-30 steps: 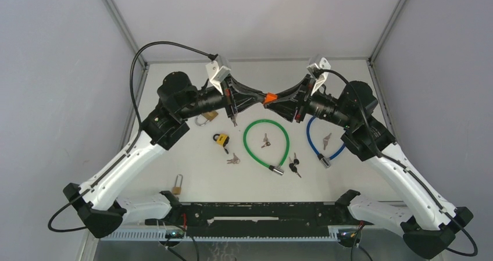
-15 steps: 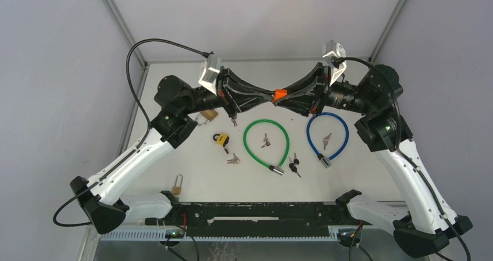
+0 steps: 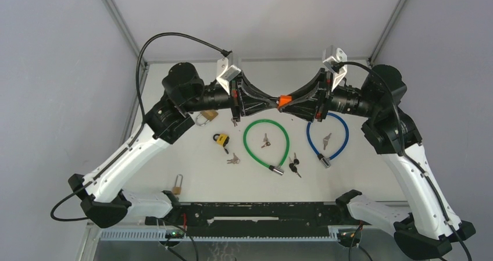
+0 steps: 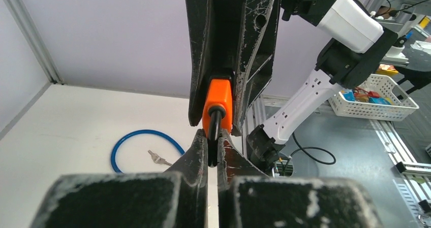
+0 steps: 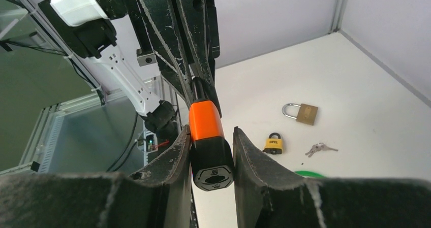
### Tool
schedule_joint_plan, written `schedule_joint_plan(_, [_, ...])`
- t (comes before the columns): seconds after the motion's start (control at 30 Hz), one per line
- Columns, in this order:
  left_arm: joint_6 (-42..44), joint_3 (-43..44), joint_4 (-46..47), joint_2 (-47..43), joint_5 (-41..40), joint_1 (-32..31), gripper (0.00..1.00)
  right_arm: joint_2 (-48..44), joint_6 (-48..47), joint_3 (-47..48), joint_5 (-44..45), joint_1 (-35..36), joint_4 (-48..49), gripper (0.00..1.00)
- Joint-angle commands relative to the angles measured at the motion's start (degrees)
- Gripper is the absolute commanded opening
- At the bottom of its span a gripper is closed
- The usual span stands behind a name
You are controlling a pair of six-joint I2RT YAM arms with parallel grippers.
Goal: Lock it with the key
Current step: Place the lock at the center of the board.
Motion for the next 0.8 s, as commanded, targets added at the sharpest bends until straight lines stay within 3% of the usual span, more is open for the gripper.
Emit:
schedule_joint_plan(0.0, [-3.77, -2.95, -3.48, 6.32, 6.14, -7.64, 0.0, 0.64, 6.51, -1.88, 4.41, 1.05, 20.52, 0.0])
schedule_joint_plan(0.1, [-8.84, -1.46, 3.12, 9.07, 7.49, -9.0, 0.0, 1.09, 8.53, -4.24, 5.61, 1.18, 24.02, 0.0])
schedule_joint_plan(0.27, [-13.24, 2.15, 6.0, 14.39, 10.81, -9.57, 0.0, 2.68, 9.3, -3.92, 7.25, 0.8, 25.74, 0.0])
schedule_joint_plan(0.53, [-26.23, -5.32, 23.89, 15.69, 12.2, -10.02, 0.0, 3.36, 10.76, -3.27, 3.31, -5.21, 23.56, 0.0])
schedule_joint_plan(0.77, [-32.33, -8.42, 34.38, 14.6, 8.15, -9.38, 0.0, -3.81, 9.1, -11.7, 4.87, -5.34, 19.99, 0.0])
